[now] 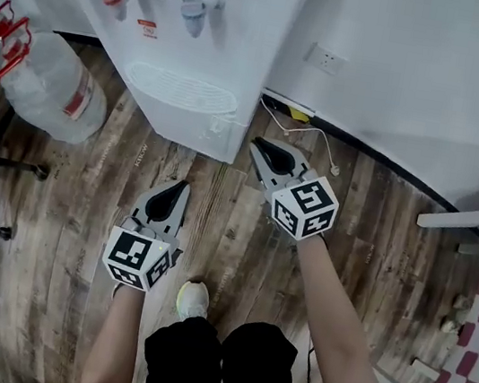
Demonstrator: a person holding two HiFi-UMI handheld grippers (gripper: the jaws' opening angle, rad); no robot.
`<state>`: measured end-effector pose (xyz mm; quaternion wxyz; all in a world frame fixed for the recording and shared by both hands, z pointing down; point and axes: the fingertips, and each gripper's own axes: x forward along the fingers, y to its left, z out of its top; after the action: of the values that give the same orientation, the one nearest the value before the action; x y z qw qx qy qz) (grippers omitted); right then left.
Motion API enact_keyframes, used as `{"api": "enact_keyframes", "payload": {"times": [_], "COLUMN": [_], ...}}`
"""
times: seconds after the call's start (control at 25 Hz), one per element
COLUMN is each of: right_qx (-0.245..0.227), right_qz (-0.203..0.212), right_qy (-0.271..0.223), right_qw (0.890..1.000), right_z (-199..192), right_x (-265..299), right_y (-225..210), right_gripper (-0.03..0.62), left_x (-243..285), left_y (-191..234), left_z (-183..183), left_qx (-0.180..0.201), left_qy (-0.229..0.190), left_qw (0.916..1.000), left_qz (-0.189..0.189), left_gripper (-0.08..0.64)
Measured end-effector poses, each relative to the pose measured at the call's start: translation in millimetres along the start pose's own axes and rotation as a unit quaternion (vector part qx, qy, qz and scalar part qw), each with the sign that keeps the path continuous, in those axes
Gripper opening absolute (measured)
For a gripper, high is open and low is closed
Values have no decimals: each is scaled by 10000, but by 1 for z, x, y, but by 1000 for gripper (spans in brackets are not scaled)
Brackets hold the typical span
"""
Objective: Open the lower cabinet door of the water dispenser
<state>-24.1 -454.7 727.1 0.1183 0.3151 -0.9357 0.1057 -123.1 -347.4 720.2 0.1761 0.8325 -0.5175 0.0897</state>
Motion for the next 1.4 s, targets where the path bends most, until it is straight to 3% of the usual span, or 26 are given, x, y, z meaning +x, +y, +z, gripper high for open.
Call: {"api": "enact_keyframes", "payload": {"times": [0.08,0.32,0.44,0.52,0.96,1.08,1.4], "right_qx": [-178,-249,-423,-519,-328,-124,-354], "right_qz": [14,55,106,125,-67,-138,206], "right_qy": [28,-222,-314,-357,-575,-623,-571], "right_qw": [9998,9994,9986,9979,9978,9979,9975], "right_z": [-14,-31,-27,-23,-16,-14,-23], "right_x": [11,33,43,48,60,58,43], "right_y": [-4,-10,-13,-15,-23,-26,2], "right_gripper": [28,199,239,252,261,199,190], "left_x": [9,18,21,21,6,4,6], "left_y": [1,8,6,7,24,30,23], "left_z": [-6,-29,-37,-40,-52,-49,-43], "left_qx": [118,414,728,647,441,411,472], "left_qy": [-98,-205,-185,-258,-337,-436,-505], "left_qw": [9999,9989,9971,9975,9978,9969,9960], "left_qz": [-39,21,87,86,358,500,574], "left_gripper": [12,12,12,12,12,12,14]}}
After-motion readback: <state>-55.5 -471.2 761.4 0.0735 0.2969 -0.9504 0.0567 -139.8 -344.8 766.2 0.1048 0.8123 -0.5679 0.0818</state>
